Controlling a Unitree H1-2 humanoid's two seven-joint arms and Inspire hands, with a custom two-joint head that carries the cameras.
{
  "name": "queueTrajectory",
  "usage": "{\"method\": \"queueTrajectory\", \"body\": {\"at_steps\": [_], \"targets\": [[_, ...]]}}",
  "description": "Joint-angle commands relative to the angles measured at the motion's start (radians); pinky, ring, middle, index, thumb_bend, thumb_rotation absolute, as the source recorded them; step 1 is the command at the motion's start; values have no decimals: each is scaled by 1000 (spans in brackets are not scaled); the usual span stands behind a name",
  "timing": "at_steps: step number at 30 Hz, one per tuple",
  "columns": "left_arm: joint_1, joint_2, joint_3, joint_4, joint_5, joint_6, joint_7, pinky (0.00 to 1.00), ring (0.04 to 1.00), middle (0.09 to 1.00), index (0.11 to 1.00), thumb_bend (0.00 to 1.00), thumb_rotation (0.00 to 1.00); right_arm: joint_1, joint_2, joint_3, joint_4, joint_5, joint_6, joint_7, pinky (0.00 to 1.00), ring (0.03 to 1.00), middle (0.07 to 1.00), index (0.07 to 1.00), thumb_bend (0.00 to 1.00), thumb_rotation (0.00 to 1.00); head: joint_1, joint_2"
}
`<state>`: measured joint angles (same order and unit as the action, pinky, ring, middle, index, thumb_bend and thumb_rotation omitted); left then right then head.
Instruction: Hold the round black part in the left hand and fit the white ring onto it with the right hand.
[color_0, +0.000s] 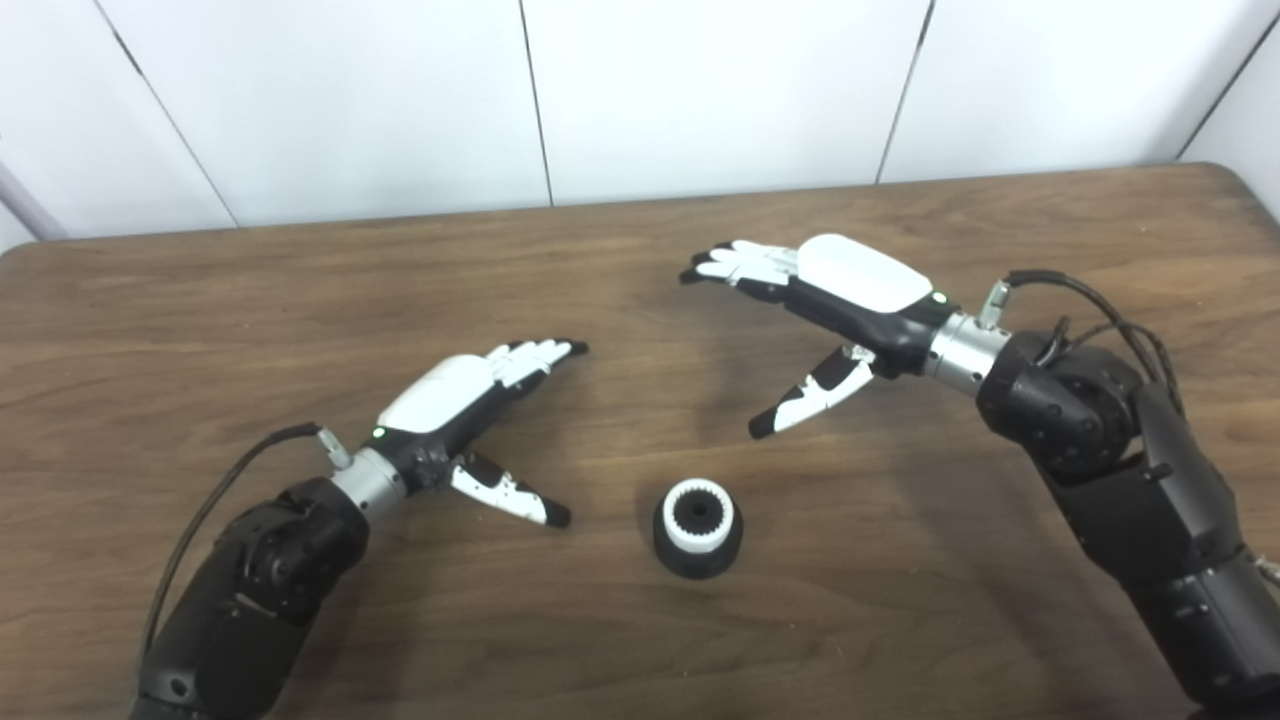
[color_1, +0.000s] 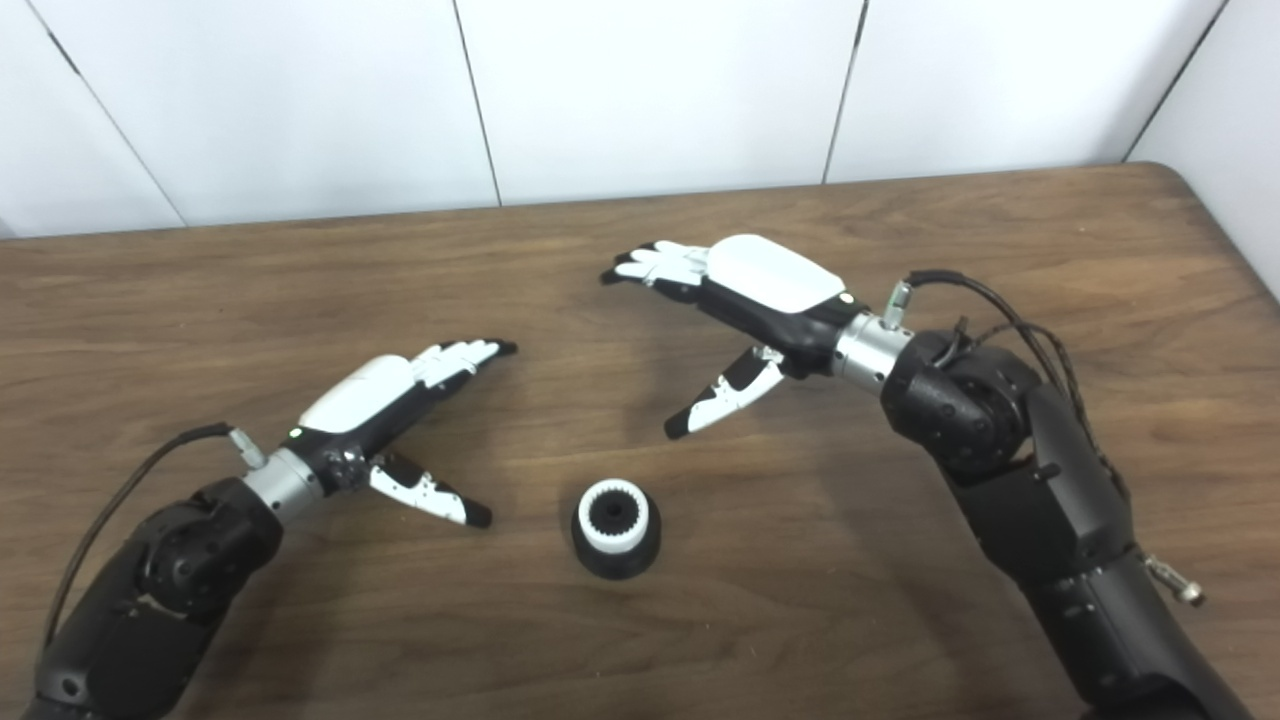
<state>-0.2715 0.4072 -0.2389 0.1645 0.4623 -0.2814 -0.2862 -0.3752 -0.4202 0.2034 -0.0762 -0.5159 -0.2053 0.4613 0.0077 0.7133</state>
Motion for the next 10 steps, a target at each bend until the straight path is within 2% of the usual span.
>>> {"method": "queueTrajectory", "body": {"at_steps": [1, 5, 10], "targets": [[0, 2, 29, 18, -25, 27, 26, 1000, 1000, 1000, 1000, 1000, 484, -8, 20, -34, 15, 20, -1, -79, 896, 955, 962, 971, 523, 456, -1, -6], [9, -25, 67, 36, -59, 60, 57, 1000, 1000, 1000, 1000, 1000, 624, 33, 58, -62, 35, 18, 50, -136, 865, 976, 995, 999, 486, 637, -3, -18], [16, -76, 124, 86, -133, 65, 111, 992, 1000, 1000, 1000, 1000, 734, 84, 120, -107, 47, 38, 105, -221, 856, 981, 1000, 1000, 436, 720, -5, -39]]}}
